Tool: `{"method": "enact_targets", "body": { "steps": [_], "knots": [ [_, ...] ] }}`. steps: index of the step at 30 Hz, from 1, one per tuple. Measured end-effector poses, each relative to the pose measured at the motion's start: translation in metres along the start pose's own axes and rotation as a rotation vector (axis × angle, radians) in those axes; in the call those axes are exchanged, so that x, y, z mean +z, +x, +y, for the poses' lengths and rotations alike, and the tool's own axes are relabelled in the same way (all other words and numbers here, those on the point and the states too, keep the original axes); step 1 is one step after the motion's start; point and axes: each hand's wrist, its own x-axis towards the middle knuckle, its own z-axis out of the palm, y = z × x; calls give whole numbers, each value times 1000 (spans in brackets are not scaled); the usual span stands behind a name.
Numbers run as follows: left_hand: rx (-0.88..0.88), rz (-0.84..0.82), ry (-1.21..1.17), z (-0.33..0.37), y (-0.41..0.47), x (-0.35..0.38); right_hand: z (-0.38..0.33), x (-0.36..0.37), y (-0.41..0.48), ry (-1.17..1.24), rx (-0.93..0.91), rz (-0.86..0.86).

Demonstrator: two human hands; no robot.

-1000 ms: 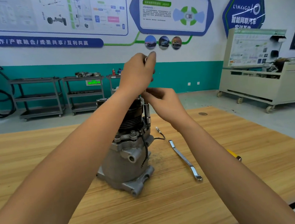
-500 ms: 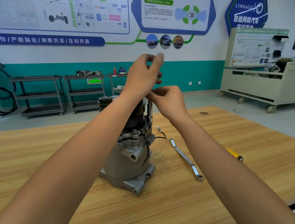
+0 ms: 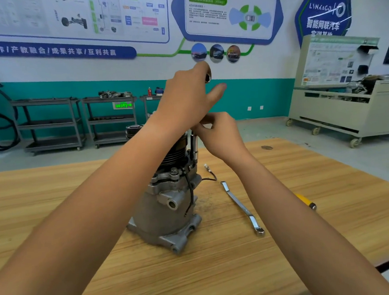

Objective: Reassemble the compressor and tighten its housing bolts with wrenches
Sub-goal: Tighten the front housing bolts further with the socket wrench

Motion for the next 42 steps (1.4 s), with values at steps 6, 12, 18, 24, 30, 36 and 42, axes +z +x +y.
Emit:
{"method": "enact_targets", "body": {
  "steps": [6, 12, 18, 24, 30, 36, 42],
  "knots": [
    [-241, -9, -577, 0, -2, -4, 6, -1, 0, 22, 4, 60],
    [-459, 40, -748, -3, -1, -1, 11, 3, -1, 88, 27, 14],
    [-370, 1, -536, -2, 3, -3, 14, 0, -3, 122, 32, 7],
    [-316, -42, -281, -7, 4, -7, 14, 1, -4, 76, 24, -22],
    [-460, -43, -683, -17, 1, -3, 12, 2, -4, 101, 35, -23],
    [-570, -201, -978, -33, 5, -10, 12, 3, -6, 122, 47, -19],
    [-608, -217, -1035, -32, 5, -9, 14, 6, -9, 119, 55, 6]
  ]
}}
